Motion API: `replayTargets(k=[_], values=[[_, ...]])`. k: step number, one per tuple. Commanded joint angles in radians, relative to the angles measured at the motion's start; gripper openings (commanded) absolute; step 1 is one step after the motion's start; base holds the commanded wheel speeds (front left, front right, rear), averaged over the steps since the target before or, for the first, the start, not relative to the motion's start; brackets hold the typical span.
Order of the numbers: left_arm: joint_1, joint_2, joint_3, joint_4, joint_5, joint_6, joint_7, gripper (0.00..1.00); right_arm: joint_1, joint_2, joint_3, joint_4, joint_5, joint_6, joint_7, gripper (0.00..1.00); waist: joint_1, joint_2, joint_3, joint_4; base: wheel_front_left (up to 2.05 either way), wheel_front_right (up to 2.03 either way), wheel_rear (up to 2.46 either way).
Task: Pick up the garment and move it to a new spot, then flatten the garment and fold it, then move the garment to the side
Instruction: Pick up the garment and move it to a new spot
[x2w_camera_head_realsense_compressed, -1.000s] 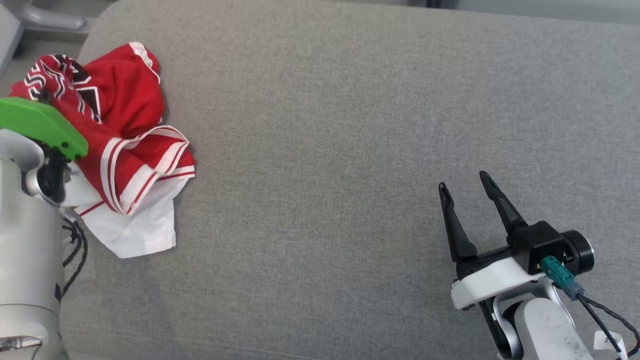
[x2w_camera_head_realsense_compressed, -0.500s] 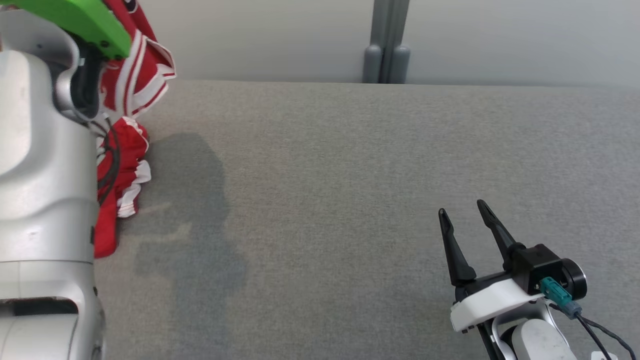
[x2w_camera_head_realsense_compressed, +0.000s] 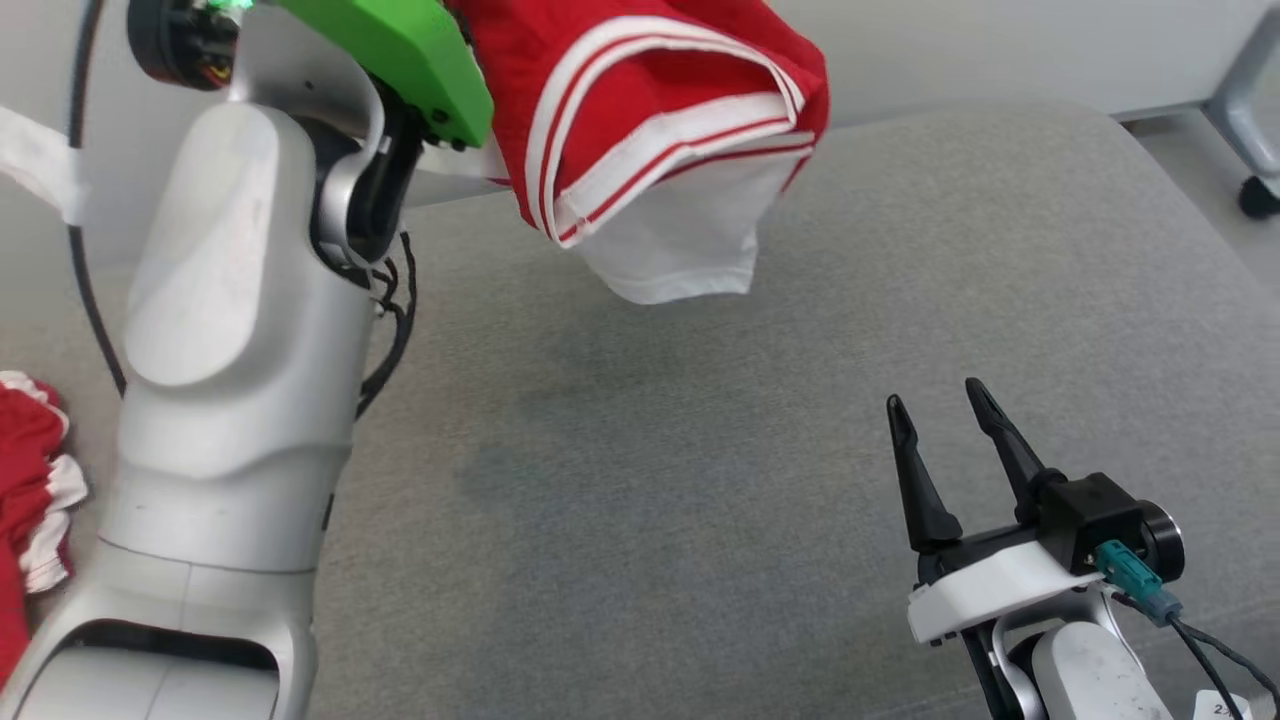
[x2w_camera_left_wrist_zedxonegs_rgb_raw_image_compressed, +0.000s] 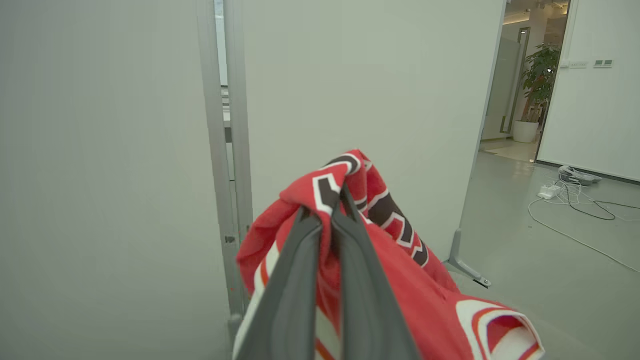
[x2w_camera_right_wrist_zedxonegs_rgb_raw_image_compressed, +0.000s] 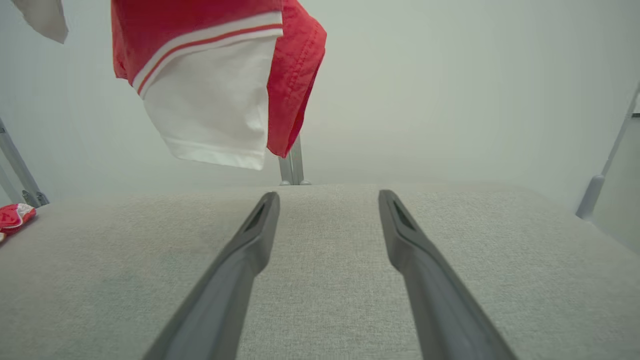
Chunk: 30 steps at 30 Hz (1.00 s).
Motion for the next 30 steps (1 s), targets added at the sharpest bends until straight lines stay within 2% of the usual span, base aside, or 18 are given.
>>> replayTargets(k=[1, 6, 12, 13, 14, 15, 16, 20, 25, 30], values=[[0.037, -0.003, -0.018, -0.003, -0.014, -0.003, 0.001, 0.0, -0.011, -0.002, -0.004, -0.003, 0.007, -0.001, -0.006, 1.0, 0.0, -0.0001, 0.067, -0.118, 0.0, 0.0, 0.0], [0.131, -0.005, -0.096, 0.036, -0.008, 0.005, -0.01, 0.0, -0.025, -0.002, -0.006, -0.005, 0.023, -0.001, -0.012, 1.0, 0.0, -0.0001, 0.109, -0.153, 0.0, 0.0, 0.0], [0.234, -0.004, -0.169, 0.159, 0.043, 0.012, -0.069, 0.0, -0.039, -0.002, -0.013, 0.002, 0.04, -0.001, -0.017, 1.0, 0.0, -0.0001, 0.137, -0.15, 0.0, 0.0, 0.0], [0.247, 0.001, -0.181, 0.184, 0.055, 0.011, -0.087, 0.27, -0.042, -0.002, -0.012, 0.004, 0.044, -0.001, -0.018, 1.0, 0.0, -0.0001, 0.14, -0.145, 0.0, 0.0, 0.0], [0.256, 0.004, -0.188, 0.202, 0.063, 0.01, -0.105, 0.41, -0.045, -0.002, -0.012, 0.006, 0.046, -0.001, -0.017, 1.0, 0.0, -0.0001, 0.141, -0.14, 0.0, 0.0, 0.0], [0.266, 0.005, -0.191, 0.222, 0.067, 0.01, -0.129, 0.82, -0.046, -0.002, -0.011, 0.006, 0.047, -0.001, -0.017, 1.0, 0.0, -0.0001, 0.141, -0.134, 0.0, 0.0, 0.0], [0.279, 0.004, -0.191, 0.242, 0.064, 0.008, -0.151, 1.0, -0.046, -0.002, -0.013, 0.007, 0.048, -0.001, -0.017, 1.0, 0.0, -0.0001, 0.141, -0.125, 0.0, 0.0, 0.0], [0.32, 0.001, -0.178, 0.258, 0.009, -0.007, -0.249, 1.0, -0.049, -0.002, -0.019, 0.002, 0.037, -0.001, -0.018, 1.0, 0.0, -0.0001, 0.13, -0.096, 0.0, 0.0, 0.0], [0.386, 0.041, -0.16, 0.203, -0.003, -0.013, -0.39, 1.0, -0.033, -0.002, -0.04, 0.0, 0.023, -0.001, -0.018, 1.0, 0.0, -0.0001, 0.108, -0.047, 0.0, 0.0, 0.0], [0.493, 0.074, -0.06, 0.064, 0.002, 0.023, -0.423, 1.0, -0.016, -0.002, -0.056, 0.004, 0.008, -0.001, -0.017, 1.0, 0.0, -0.0001, 0.075, 0.009, 0.0, 0.0, 0.0]])
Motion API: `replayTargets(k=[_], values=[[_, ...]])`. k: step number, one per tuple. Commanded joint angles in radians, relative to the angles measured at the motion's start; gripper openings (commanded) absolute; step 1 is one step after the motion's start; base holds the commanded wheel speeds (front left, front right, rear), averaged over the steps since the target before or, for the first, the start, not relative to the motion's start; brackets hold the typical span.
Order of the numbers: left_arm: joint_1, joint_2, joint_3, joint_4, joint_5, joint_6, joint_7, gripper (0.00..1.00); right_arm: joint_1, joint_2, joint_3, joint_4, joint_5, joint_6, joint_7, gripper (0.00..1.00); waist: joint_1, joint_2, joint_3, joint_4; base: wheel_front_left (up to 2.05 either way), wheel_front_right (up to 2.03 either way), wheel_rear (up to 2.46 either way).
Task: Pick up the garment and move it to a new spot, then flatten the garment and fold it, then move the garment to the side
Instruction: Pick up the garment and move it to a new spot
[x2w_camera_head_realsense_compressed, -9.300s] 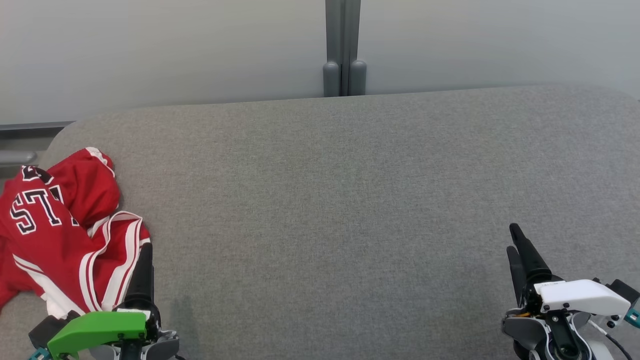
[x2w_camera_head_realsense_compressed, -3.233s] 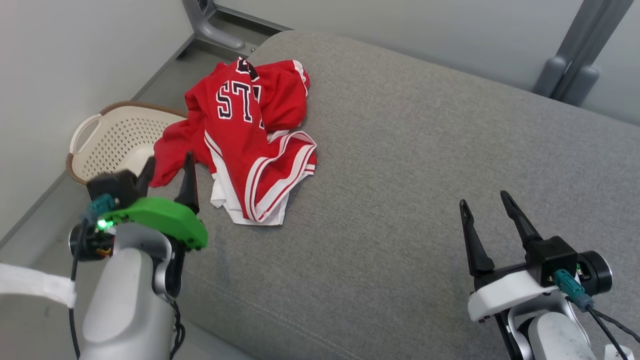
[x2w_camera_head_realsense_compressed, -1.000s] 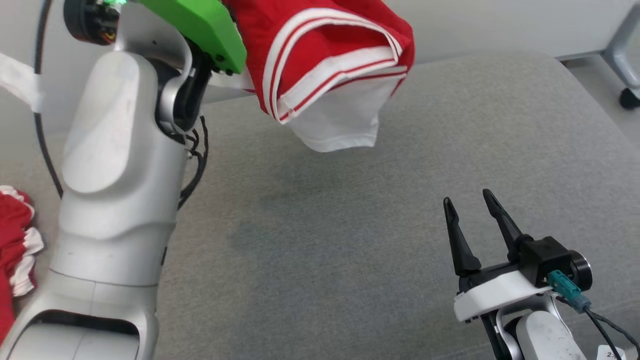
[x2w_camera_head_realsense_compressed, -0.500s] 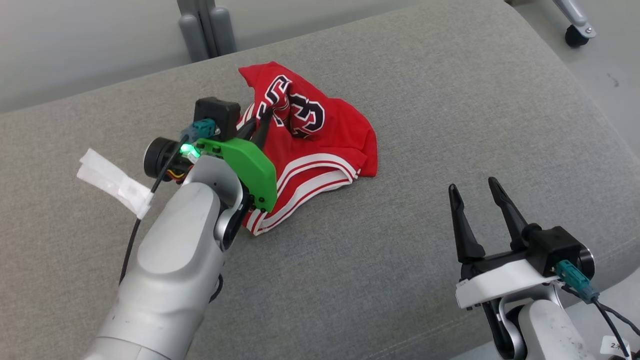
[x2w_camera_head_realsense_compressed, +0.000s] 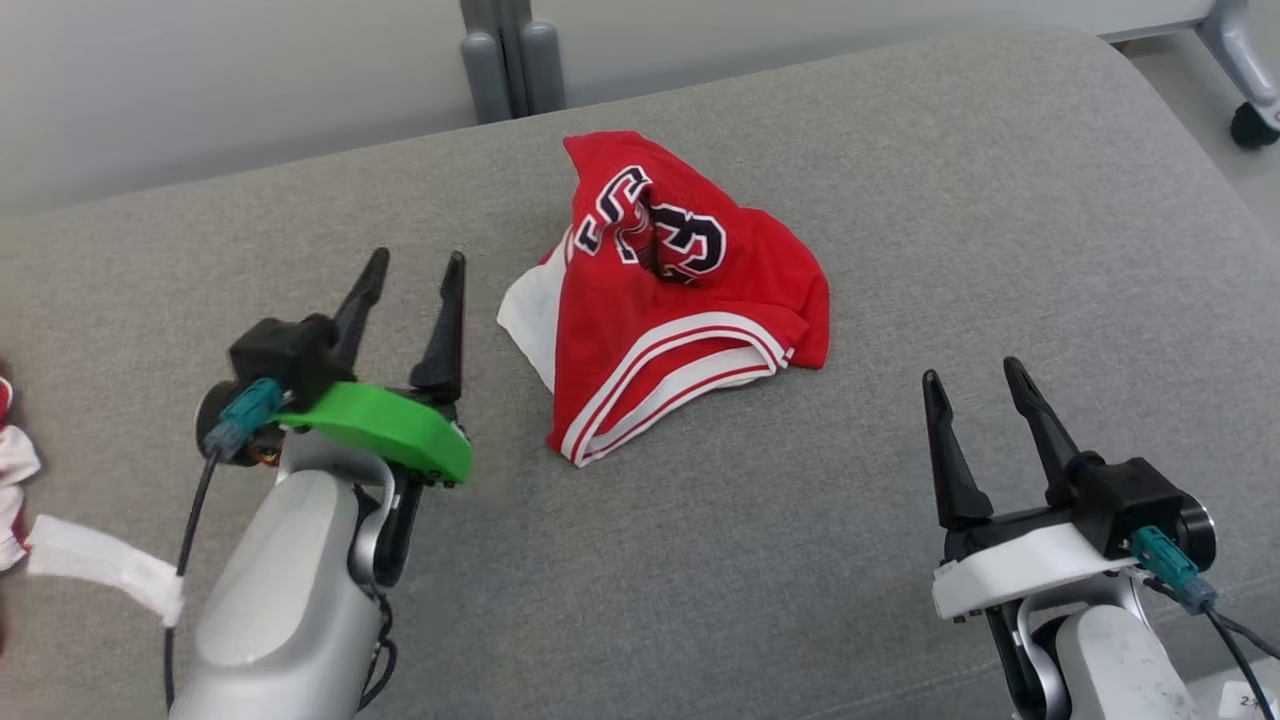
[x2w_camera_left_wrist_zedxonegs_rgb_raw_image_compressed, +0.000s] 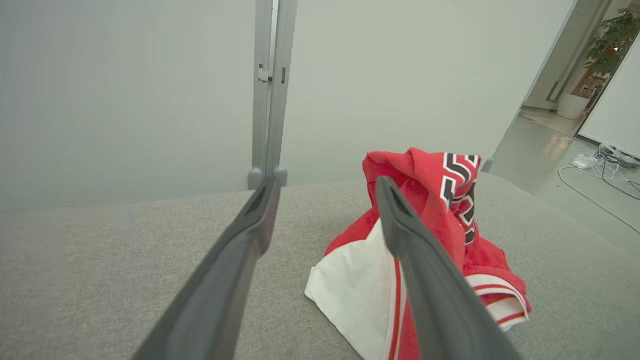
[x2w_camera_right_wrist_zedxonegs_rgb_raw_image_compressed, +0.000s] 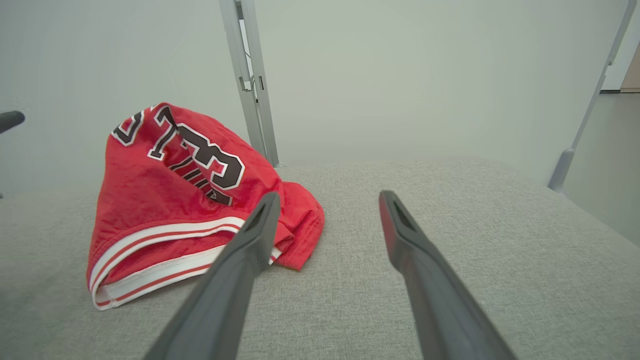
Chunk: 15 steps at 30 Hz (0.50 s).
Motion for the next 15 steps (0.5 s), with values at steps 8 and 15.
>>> replayTargets(k=[8, 15], values=[[0.277, -0.009, 0.194, -0.279, 0.104, 0.029, -0.004, 1.0, 0.031, -0.003, -0.028, 0.022, -0.032, -0.001, 0.0, 1.0, 0.0, 0.0, -0.087, 0.125, 0.0, 0.0, 0.0], [0.432, -0.018, 0.249, -0.329, 0.17, 0.01, -0.004, 1.0, 0.06, -0.003, -0.057, 0.039, -0.027, -0.001, 0.013, 1.0, 0.0, 0.0, -0.131, 0.189, 0.0, 0.0, 0.0]])
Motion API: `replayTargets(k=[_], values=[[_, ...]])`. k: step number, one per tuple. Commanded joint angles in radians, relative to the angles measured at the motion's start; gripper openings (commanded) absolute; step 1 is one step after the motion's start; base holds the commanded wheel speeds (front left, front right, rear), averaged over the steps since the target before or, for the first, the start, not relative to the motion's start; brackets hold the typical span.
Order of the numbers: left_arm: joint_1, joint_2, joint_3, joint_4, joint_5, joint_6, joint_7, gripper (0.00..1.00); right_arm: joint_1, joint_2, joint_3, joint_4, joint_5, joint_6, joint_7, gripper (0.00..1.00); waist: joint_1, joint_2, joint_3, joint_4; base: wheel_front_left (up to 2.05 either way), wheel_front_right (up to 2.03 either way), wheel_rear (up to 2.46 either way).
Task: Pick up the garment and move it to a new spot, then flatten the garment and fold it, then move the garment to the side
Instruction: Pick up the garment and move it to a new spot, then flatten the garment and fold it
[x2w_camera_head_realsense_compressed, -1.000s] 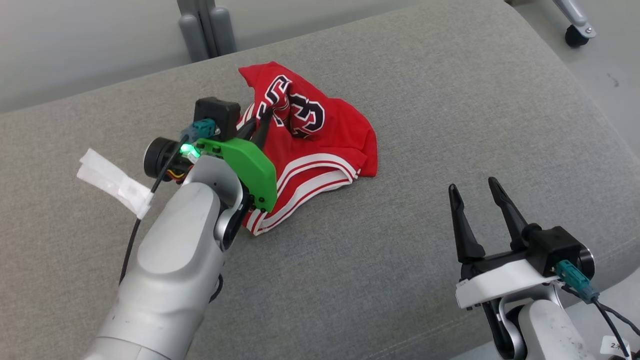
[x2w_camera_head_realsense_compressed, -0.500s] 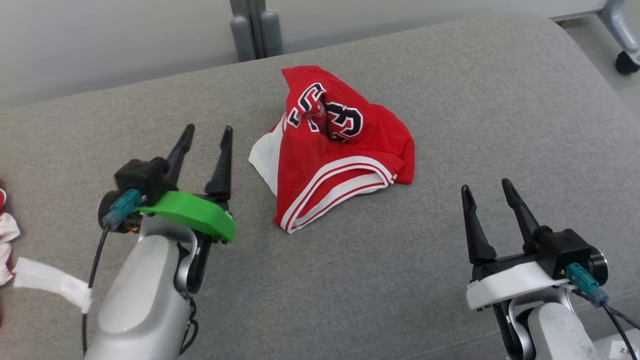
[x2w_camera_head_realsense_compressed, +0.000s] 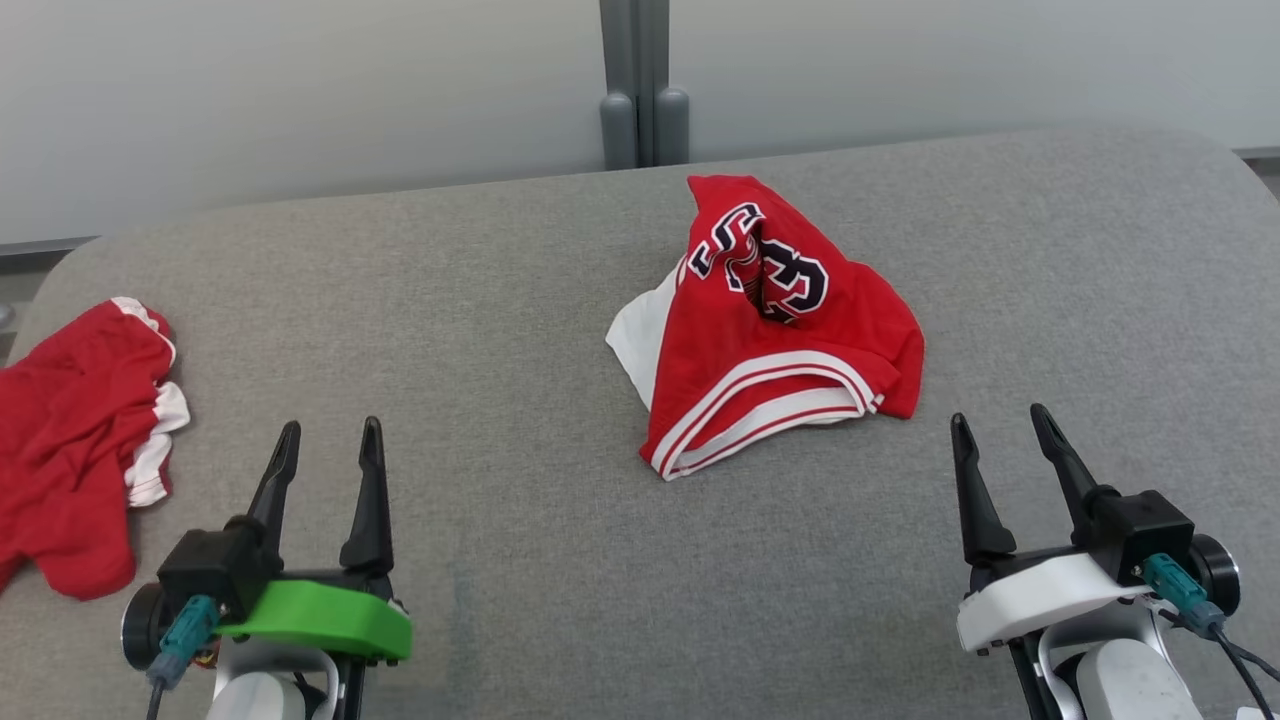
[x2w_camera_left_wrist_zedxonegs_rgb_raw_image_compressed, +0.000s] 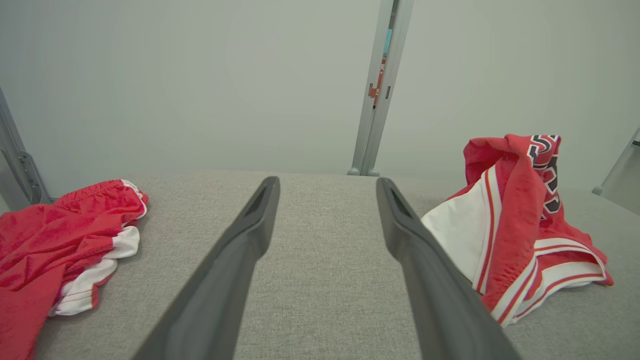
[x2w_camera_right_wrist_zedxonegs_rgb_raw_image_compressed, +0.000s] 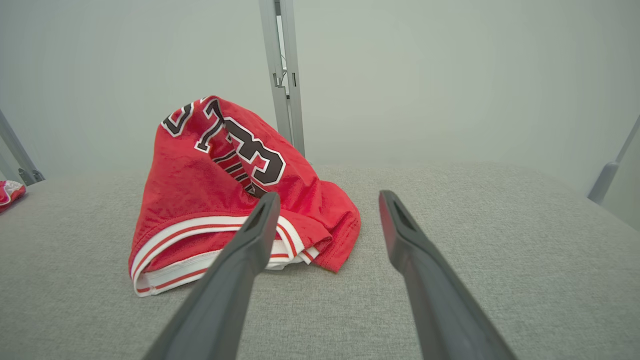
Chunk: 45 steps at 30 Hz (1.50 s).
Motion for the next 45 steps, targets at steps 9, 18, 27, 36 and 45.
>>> replayTargets(k=[9, 18, 27, 36, 45], values=[[0.11, -0.003, 0.059, -0.031, 0.042, -0.016, 0.0, 1.0, 0.023, -0.003, -0.025, 0.028, 0.022, -0.001, 0.009, 1.0, 0.0, 0.0, -0.055, 0.065, 0.0, 0.0, 0.0], [0.116, -0.013, 0.068, -0.029, 0.06, -0.03, 0.0, 1.0, 0.019, -0.003, -0.026, 0.035, 0.012, -0.001, 0.009, 1.0, 0.0, 0.0, -0.052, 0.067, 0.0, 0.0, 0.0], [0.085, -0.019, 0.058, -0.019, 0.067, -0.039, -0.001, 1.0, -0.047, -0.003, -0.02, 0.098, 0.08, -0.001, 0.05, 1.0, 0.0, 0.0, -0.019, 0.078, 0.0, 0.0, 0.0], [0.023, -0.033, 0.038, -0.034, 0.074, -0.044, -0.001, 1.0, -0.304, -0.003, -0.028, 0.416, 0.167, -0.001, 0.151, 1.0, 0.0, 0.0, 0.069, 0.125, 0.0, 0.0, 0.0], [-0.018, -0.04, 0.025, -0.026, 0.064, -0.049, 0.0, 1.0, -0.493, -0.004, 0.021, 0.755, 0.213, -0.001, 0.13, 1.0, 0.0, 0.0, 0.118, 0.177, 0.0, 0.0, 0.0]])
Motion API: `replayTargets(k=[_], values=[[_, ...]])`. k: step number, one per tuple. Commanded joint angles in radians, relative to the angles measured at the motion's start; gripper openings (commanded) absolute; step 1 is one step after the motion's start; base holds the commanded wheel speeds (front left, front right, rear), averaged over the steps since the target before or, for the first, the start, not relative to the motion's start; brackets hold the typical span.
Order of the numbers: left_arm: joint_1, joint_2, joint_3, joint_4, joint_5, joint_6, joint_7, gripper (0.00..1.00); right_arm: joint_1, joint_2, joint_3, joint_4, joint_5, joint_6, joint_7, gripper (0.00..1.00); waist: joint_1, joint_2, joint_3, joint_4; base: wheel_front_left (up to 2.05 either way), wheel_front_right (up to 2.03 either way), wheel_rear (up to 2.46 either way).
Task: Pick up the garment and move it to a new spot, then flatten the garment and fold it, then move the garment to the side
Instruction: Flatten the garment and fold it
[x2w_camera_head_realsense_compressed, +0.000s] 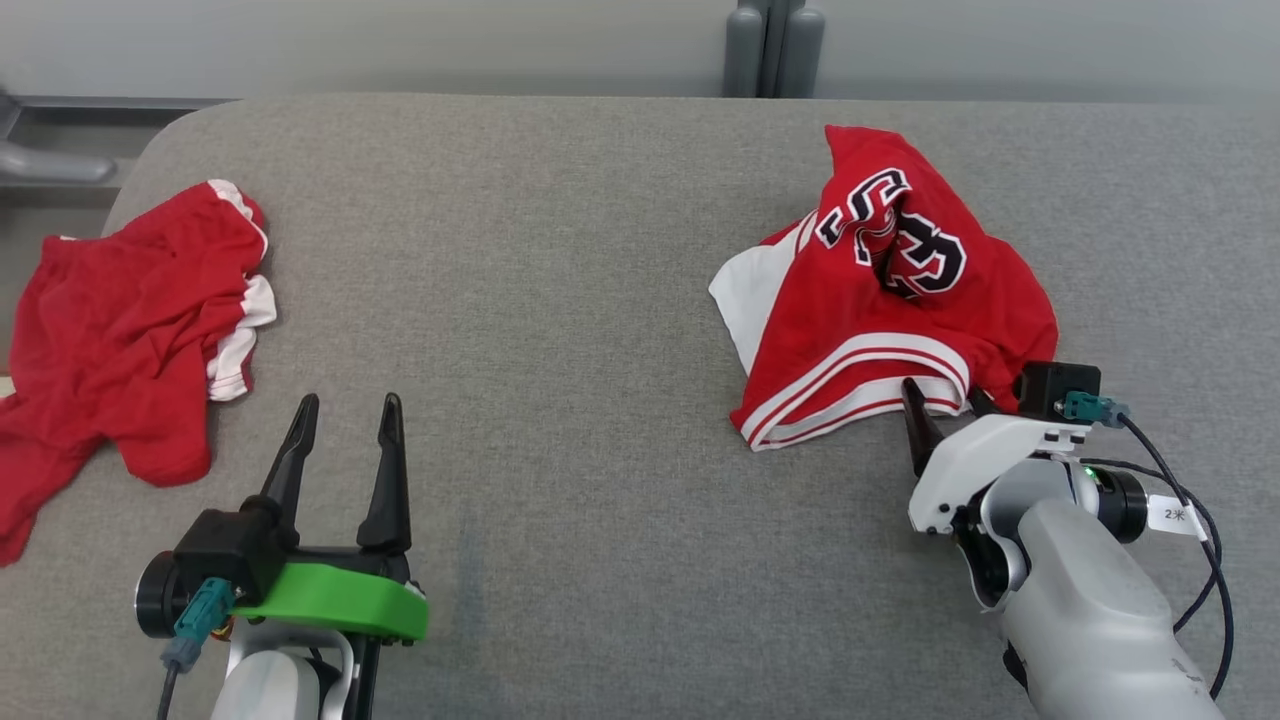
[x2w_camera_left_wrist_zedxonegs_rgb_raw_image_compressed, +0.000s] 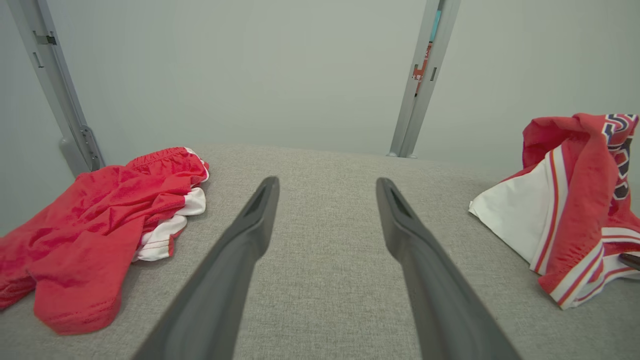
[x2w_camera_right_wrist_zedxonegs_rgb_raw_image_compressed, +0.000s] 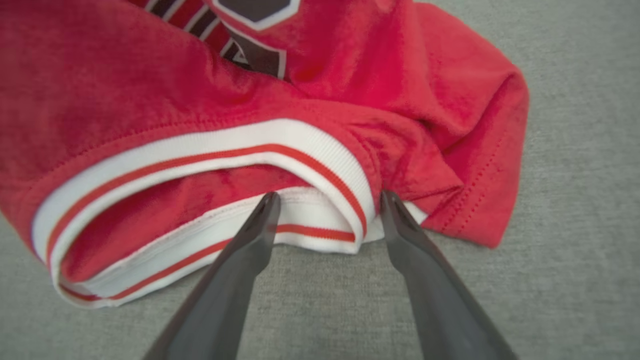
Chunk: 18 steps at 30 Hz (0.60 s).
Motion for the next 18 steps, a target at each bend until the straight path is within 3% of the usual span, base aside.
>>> replayTargets(k=[1, 2, 3, 8, 11, 18], values=[[-0.016, -0.004, -0.001, 0.002, -0.002, -0.005, -0.001, 1.0, -0.025, -0.005, -0.001, 0.032, -0.005, -0.001, -0.027, 0.84, 0.0, 0.0, 0.02, 0.027, 0.0, 0.0, 0.0], [-0.019, -0.005, -0.002, 0.001, -0.002, -0.005, 0.0, 1.0, -0.038, -0.004, -0.008, 0.058, -0.021, -0.001, -0.05, 0.32, 0.0, 0.0, 0.021, 0.033, 0.0, 0.0, 0.0], [-0.021, -0.005, -0.003, 0.001, -0.003, -0.005, -0.001, 1.0, -0.048, -0.004, -0.016, 0.076, -0.036, -0.001, -0.071, 0.0, 0.0, 0.0, 0.021, 0.036, 0.0, 0.0, 0.0], [-0.011, -0.007, -0.005, 0.004, -0.005, -0.005, -0.001, 1.0, -0.091, -0.005, -0.071, 0.141, -0.108, -0.001, -0.131, 0.0, 0.0, 0.0, 0.009, 0.045, 0.0, 0.0, 0.0], [0.0, -0.007, 0.001, 0.006, -0.007, -0.005, -0.001, 1.0, -0.114, -0.005, -0.103, 0.12, -0.172, -0.001, -0.148, 0.0, 0.0, 0.0, -0.004, 0.043, 0.0, 0.0, 0.0], [0.023, -0.009, 0.006, -0.001, -0.009, -0.006, 0.0, 1.0, -0.137, -0.003, -0.097, -0.102, -0.299, -0.001, -0.153, 0.0, 0.0, 0.0, -0.046, 0.034, 0.0, 0.0, 0.0]])
